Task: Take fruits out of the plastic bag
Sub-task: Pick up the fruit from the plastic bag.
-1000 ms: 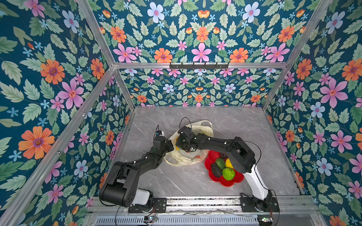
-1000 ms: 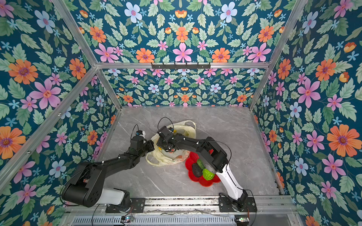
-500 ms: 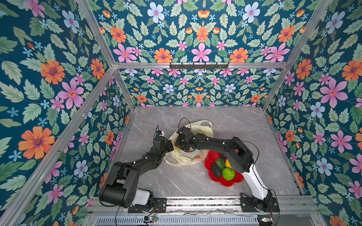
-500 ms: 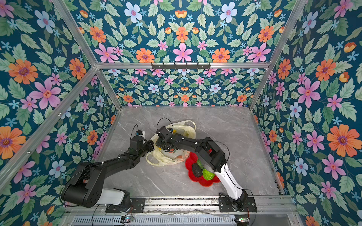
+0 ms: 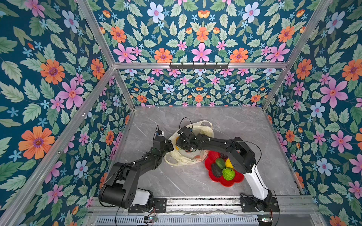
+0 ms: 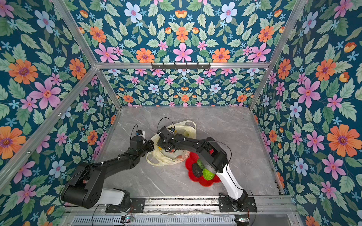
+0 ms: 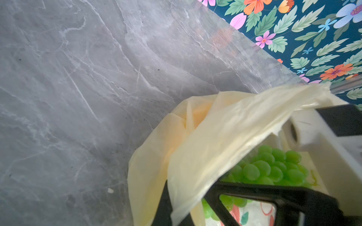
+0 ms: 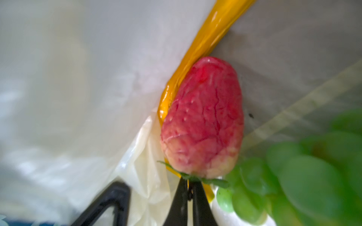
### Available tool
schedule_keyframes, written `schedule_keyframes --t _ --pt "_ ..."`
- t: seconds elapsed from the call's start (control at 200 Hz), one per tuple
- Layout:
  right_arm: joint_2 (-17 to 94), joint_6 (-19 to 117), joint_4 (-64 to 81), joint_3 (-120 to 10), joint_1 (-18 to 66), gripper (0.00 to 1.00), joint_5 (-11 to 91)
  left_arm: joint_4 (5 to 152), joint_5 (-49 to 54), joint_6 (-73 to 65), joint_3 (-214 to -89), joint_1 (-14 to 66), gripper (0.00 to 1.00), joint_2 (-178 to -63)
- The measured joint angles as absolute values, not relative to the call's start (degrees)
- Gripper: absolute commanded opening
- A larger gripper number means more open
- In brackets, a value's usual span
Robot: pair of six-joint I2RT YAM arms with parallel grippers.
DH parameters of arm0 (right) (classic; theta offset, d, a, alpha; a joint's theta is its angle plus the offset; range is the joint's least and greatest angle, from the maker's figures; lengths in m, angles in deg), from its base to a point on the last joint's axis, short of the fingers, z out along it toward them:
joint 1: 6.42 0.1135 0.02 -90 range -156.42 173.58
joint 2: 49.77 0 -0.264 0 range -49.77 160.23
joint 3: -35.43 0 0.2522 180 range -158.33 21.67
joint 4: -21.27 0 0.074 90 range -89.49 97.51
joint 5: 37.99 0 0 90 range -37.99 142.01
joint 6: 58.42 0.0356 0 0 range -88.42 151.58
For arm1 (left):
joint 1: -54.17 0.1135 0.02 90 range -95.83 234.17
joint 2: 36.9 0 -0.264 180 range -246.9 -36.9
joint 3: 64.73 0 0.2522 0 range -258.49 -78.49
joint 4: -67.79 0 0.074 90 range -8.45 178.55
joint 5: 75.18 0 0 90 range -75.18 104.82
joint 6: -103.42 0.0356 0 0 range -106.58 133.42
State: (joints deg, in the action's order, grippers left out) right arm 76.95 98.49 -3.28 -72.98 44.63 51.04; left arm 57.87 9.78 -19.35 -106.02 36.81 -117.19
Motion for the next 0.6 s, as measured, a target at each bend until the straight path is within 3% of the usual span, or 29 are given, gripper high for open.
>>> schedule_keyframes --t 0.05,0.35,0.6 --pt "75.6 98.1 -3.2 -71.6 44.6 0.00 51.6 57.9 9.8 -19.4 -106.0 36.8 0.00 -117.2" --pt "67.3 92.1 -4.0 -64.1 44.8 0.00 52.1 58.1 10.3 -19.1 -106.0 36.8 0.00 -117.0" --pt "55.7 82.5 -12.9 -59.3 45.7 0.00 50.5 58.4 10.8 -18.9 -106.0 36.8 0.00 -116.5"
